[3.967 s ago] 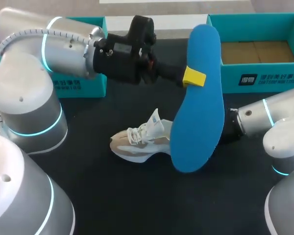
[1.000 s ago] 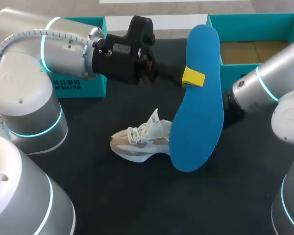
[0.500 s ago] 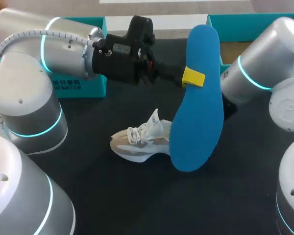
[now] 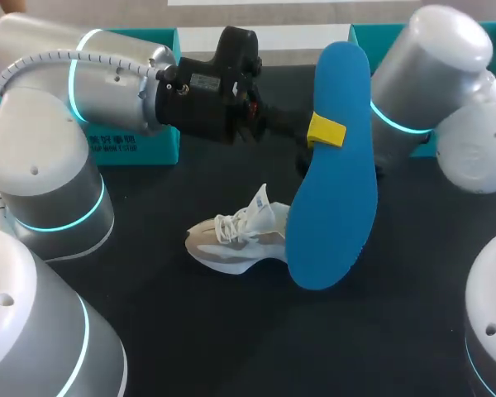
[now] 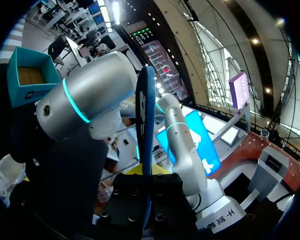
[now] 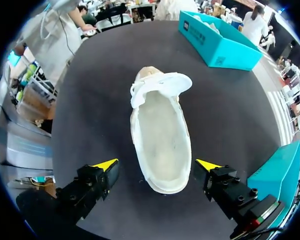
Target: Take the shoe out of the shoebox, open the shoe tongue, remove and reinsert the insole, then place the shoe into the shoebox
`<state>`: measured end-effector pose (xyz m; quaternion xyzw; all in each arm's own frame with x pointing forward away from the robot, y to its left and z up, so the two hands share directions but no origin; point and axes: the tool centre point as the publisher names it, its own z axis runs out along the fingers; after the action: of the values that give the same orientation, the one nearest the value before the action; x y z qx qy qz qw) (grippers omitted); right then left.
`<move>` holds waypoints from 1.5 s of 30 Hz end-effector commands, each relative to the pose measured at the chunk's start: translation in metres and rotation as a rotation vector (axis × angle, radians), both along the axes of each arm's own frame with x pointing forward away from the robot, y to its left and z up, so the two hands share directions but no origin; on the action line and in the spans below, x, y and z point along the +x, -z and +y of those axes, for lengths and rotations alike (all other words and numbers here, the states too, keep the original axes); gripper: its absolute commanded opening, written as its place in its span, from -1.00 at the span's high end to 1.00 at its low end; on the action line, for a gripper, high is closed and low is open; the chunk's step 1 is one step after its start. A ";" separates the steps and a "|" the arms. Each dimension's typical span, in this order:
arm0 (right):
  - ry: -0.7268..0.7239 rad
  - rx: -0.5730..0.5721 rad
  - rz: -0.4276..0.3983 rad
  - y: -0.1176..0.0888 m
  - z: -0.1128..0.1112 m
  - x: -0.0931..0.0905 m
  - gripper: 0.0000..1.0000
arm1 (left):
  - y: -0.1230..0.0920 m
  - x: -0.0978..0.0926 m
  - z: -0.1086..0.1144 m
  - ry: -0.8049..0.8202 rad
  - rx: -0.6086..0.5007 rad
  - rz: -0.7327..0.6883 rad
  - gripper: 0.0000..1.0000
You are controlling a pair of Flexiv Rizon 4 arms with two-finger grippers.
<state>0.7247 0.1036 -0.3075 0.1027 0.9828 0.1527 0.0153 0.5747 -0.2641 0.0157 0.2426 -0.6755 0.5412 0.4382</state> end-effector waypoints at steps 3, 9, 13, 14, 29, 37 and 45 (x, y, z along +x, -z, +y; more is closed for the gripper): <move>0.007 0.001 0.006 0.008 0.004 0.008 -1.00 | 0.001 -0.002 0.001 -0.002 0.001 0.000 1.00; 0.007 0.001 0.006 0.008 0.004 0.008 -1.00 | 0.001 -0.002 0.001 -0.002 0.001 0.000 1.00; 0.007 0.001 0.006 0.008 0.004 0.008 -1.00 | 0.001 -0.002 0.001 -0.002 0.001 0.000 1.00; 0.007 0.001 0.006 0.008 0.004 0.008 -1.00 | 0.001 -0.002 0.001 -0.002 0.001 0.000 1.00; 0.011 -0.039 0.008 0.039 0.035 0.047 -1.00 | 0.001 -0.002 0.001 -0.002 0.001 0.000 1.00; 0.000 -0.061 0.028 0.063 0.040 0.051 -0.90 | 0.001 -0.002 0.001 -0.002 0.001 0.000 1.00; -0.010 -0.095 0.067 0.080 0.041 0.052 -0.64 | 0.001 -0.002 0.001 -0.002 0.001 0.000 1.00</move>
<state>0.7715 0.1362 -0.3779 0.1026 0.9888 0.1084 -0.0083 0.5747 -0.2641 0.0157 0.2426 -0.6755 0.5412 0.4382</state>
